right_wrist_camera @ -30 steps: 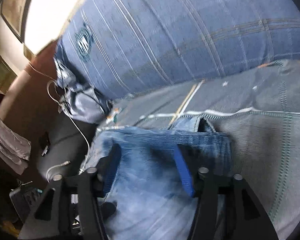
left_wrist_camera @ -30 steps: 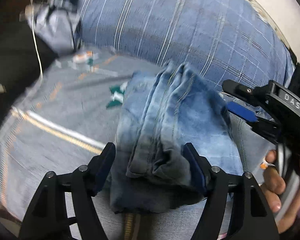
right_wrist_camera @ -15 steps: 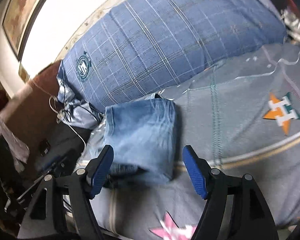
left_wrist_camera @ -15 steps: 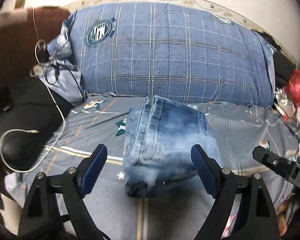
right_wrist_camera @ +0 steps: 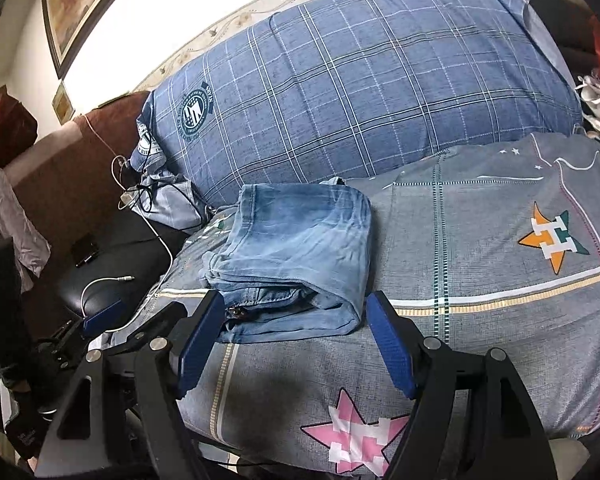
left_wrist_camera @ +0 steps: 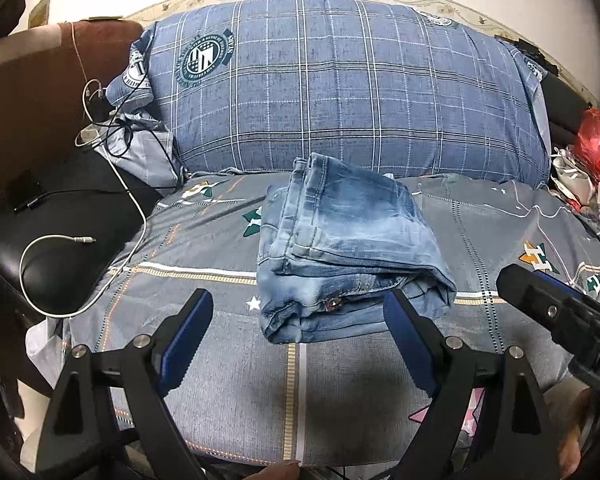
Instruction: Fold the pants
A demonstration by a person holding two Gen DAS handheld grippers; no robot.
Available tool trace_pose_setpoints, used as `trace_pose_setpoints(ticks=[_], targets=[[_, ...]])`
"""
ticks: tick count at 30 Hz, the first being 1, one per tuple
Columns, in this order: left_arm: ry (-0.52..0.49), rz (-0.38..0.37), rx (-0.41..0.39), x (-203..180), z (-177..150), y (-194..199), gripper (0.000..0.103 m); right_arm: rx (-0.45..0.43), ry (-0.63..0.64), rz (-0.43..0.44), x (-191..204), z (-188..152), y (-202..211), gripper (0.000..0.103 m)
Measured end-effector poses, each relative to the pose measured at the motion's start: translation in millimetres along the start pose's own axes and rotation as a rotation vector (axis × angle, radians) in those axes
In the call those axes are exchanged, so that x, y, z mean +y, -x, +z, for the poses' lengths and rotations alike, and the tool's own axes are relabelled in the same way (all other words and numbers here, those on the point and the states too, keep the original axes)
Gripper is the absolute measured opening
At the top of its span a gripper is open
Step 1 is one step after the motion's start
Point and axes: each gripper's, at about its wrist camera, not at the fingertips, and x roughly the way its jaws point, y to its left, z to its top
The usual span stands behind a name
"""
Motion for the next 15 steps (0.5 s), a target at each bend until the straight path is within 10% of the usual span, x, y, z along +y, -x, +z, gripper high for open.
trace_pose_setpoints(ticks=[15], targets=[[0.005, -0.004, 0.038, 1.5, -4.6, -2.5, 0.088, 0.032, 0.005, 0.060, 4.5, 0.3, -16.4, 0.076]])
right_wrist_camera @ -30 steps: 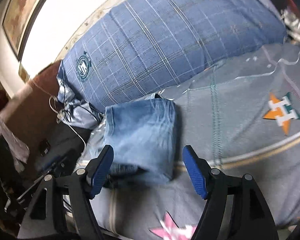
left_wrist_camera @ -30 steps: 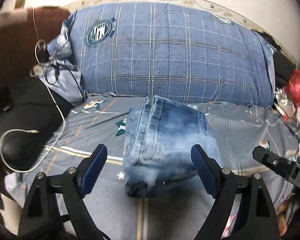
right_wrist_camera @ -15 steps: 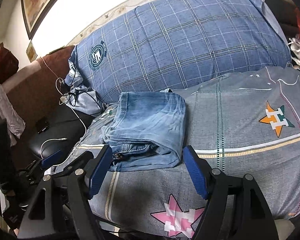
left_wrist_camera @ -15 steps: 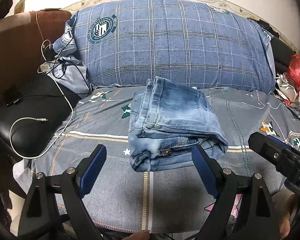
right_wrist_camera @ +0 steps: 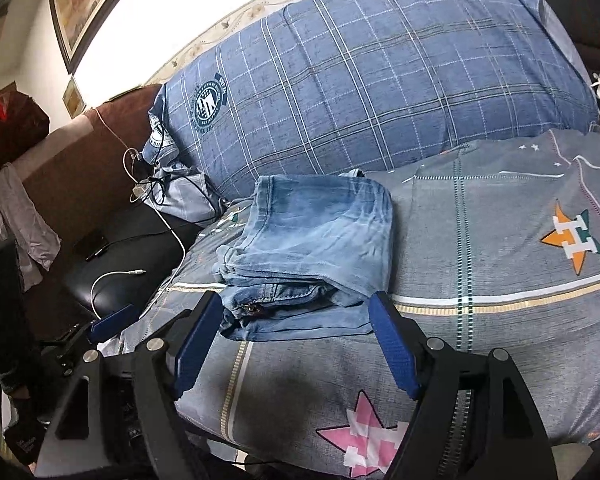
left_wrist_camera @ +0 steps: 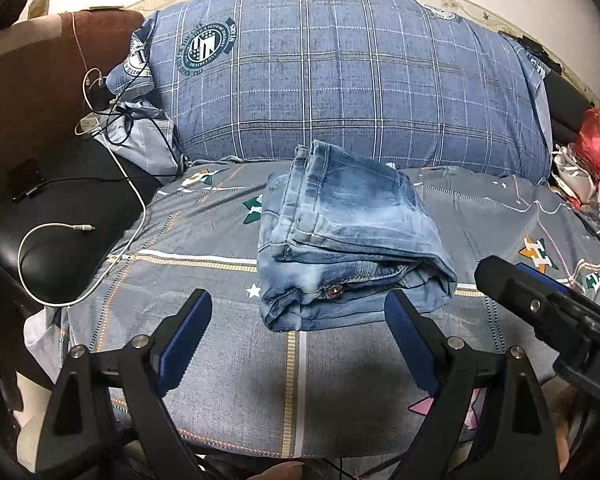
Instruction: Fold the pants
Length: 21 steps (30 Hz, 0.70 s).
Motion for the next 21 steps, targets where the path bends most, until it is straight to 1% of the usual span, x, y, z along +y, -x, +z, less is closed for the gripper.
trace_pose_setpoints(ticks=[4, 7, 9, 21], targets=[[-0.005, 0.000, 0.022, 1.3, -1.2, -6.1, 0.089, 0.010, -0.016, 0.008, -3.2, 1.9, -6.1, 0.076], [0.001, -0.012, 0.042, 3.2, -1.7, -9.9, 0.089, 0.008, -0.010, -0.018, -2.4, 2.2, -8.3, 0.076], [0.005, -0.015, 0.046, 4.2, -1.4, -10.5, 0.089, 0.004, 0.000, -0.038, -1.3, 2.2, -9.2, 0.076], [0.008, -0.017, 0.057, 7.3, -2.9, -12.4, 0.089, 0.012, 0.012, -0.055, -1.4, 1.8, -14.4, 0.076]])
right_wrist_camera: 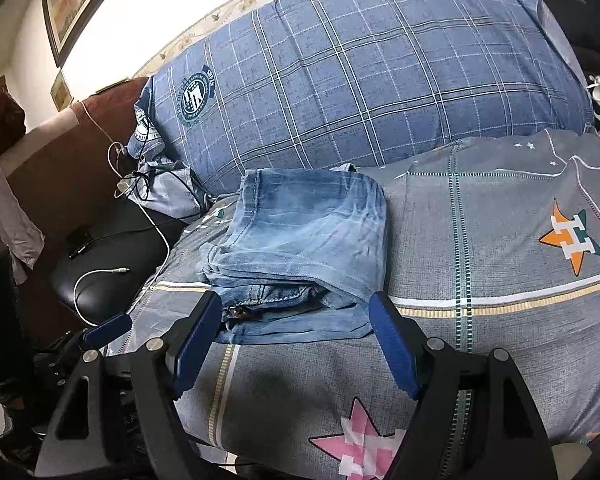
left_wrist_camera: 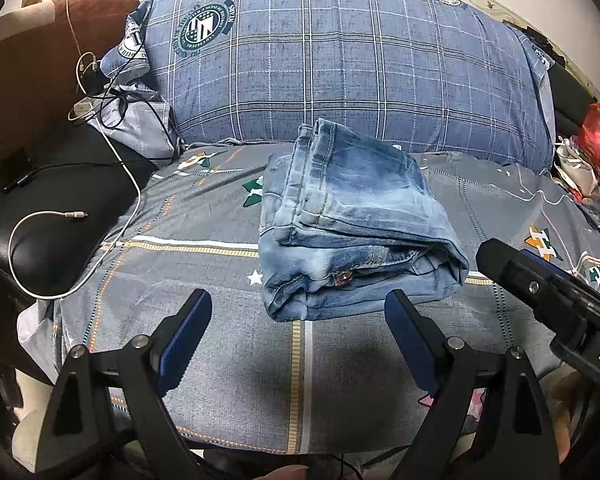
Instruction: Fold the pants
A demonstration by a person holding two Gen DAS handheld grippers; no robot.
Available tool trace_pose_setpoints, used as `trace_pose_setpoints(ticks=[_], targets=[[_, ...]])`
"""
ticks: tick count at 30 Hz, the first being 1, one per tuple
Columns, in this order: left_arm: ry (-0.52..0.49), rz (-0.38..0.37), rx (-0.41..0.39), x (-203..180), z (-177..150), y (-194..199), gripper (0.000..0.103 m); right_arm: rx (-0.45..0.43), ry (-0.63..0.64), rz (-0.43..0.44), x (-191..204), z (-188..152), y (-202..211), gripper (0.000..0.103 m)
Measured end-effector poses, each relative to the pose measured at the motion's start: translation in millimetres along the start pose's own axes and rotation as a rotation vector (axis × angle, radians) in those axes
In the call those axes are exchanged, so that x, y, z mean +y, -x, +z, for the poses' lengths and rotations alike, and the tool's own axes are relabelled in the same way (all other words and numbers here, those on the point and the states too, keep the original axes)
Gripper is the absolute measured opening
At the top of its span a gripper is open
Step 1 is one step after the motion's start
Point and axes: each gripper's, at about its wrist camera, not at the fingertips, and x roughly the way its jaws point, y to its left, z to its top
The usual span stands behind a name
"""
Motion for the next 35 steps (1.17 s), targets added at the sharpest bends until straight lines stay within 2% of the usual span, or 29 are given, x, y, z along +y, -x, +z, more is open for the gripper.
trace_pose_setpoints(ticks=[35], targets=[[-0.013, 0.001, -0.013, -1.0, -1.2, 0.2, 0.089, 0.005, -0.012, -0.059, -7.1, -2.3, -2.5, 0.077]])
